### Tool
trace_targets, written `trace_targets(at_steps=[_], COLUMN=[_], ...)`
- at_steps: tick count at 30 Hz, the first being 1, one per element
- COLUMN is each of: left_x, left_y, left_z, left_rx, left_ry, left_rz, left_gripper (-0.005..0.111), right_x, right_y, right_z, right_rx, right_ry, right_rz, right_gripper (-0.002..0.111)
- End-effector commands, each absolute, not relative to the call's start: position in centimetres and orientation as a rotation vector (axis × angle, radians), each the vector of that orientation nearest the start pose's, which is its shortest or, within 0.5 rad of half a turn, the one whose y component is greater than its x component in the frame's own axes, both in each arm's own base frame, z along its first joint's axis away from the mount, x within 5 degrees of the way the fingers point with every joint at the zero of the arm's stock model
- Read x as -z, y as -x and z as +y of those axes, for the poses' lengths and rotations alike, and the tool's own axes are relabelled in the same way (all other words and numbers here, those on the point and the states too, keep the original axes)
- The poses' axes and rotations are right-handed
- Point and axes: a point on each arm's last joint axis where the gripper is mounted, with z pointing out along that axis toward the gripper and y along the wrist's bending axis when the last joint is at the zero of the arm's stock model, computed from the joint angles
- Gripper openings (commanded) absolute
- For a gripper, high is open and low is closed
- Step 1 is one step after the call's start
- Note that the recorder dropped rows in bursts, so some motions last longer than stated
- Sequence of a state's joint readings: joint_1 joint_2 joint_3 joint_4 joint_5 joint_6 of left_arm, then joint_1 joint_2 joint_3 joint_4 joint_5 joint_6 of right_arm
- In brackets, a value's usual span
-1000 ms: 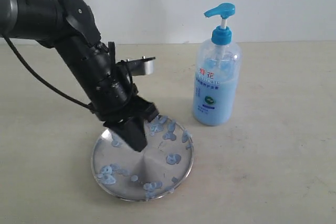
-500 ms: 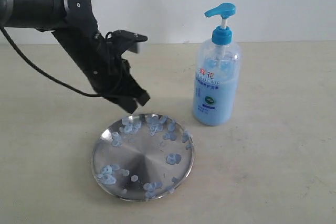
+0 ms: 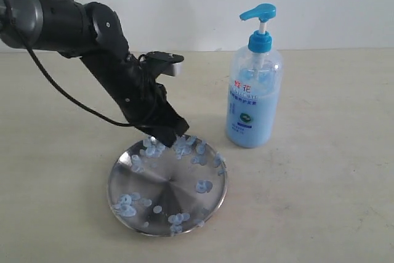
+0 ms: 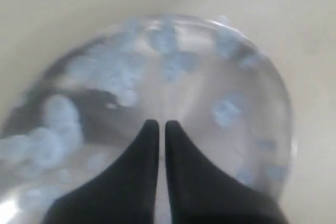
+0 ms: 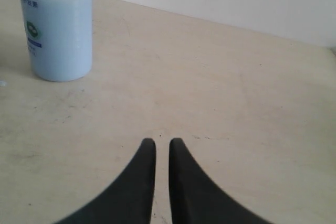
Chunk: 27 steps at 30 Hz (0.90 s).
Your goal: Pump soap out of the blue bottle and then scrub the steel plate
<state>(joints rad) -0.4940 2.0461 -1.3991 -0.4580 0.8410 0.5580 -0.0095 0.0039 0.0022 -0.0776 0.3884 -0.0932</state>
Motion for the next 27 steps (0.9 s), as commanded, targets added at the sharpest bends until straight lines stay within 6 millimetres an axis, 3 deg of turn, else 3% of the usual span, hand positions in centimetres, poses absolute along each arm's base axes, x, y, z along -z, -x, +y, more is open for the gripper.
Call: trace_targets(at_steps=[1, 3, 5, 7, 9, 11, 13, 14, 16, 18, 20, 22, 23, 24, 25, 27], left_x=[-15.9, -15.8, -15.5, -15.5, -15.5, -15.6, -15.9, -16.0, -16.0, -15.9, -15.7, -15.7, -15.7, -15.7, -15.7, -15.9], left_y=[-31.0, -31.2, -32.8, -34.8, -35.6, -34.4, -32.2, -31.4, -31.1, -31.5, -33.4, -35.3, -35.6, -35.4, -34.7, -32.7], left_z=[-21.9, -20.8, -20.2, -20.8, -21.9, -23.0, -22.9, -22.4, -21.0, -19.6, -19.2, -20.2, -20.9, -21.6, -22.2, -22.4], left_rx=[0.827, 0.653, 0.391, 0.325, 0.484, 0.654, 0.813, 0.847, 0.707, 0.452, 0.179, 0.182, 0.284, 0.399, 0.508, 0.672], left_ry=[-1.699, -1.768, -1.603, -1.16, -0.79, -0.998, -1.491, -1.648, -1.805, -1.819, -1.605, -1.182, -0.995, -0.931, -1.026, -1.474], left_rz=[2.624, 2.678, 2.704, 2.703, 2.737, 2.691, 2.589, 2.576, 2.62, 2.715, 2.704, 2.674, 2.689, 2.706, 2.7, 2.604], left_gripper=[0.004, 0.004, 0.004, 0.004, 0.004, 0.004, 0.004, 0.004, 0.004, 0.004, 0.004, 0.004, 0.004, 0.004, 0.004, 0.004], right_x=[-17.9, -17.9, -17.9, -17.9, -17.9, -17.9, -17.9, -17.9, -17.9, -17.9, -17.9, -17.9, -17.9, -17.9, -17.9, -17.9], right_y=[-5.2, -5.2, -5.2, -5.2, -5.2, -5.2, -5.2, -5.2, -5.2, -5.2, -5.2, -5.2, -5.2, -5.2, -5.2, -5.2], right_z=[-0.3, -0.3, -0.3, -0.3, -0.3, -0.3, -0.3, -0.3, -0.3, -0.3, -0.3, -0.3, -0.3, -0.3, -0.3, -0.3], right_rx=[0.156, 0.156, 0.156, 0.156, 0.156, 0.156, 0.156, 0.156, 0.156, 0.156, 0.156, 0.156, 0.156, 0.156, 0.156, 0.156], right_ry=[0.129, 0.129, 0.129, 0.129, 0.129, 0.129, 0.129, 0.129, 0.129, 0.129, 0.129, 0.129, 0.129, 0.129, 0.129, 0.129], right_rz=[1.866, 1.866, 1.866, 1.866, 1.866, 1.866, 1.866, 1.866, 1.866, 1.866, 1.866, 1.866, 1.866, 1.866, 1.866, 1.866], right_gripper=[0.0, 0.0, 0.0, 0.0, 0.0, 0.0, 0.0, 0.0, 0.0, 0.0, 0.0, 0.0, 0.0, 0.0, 0.0, 0.0])
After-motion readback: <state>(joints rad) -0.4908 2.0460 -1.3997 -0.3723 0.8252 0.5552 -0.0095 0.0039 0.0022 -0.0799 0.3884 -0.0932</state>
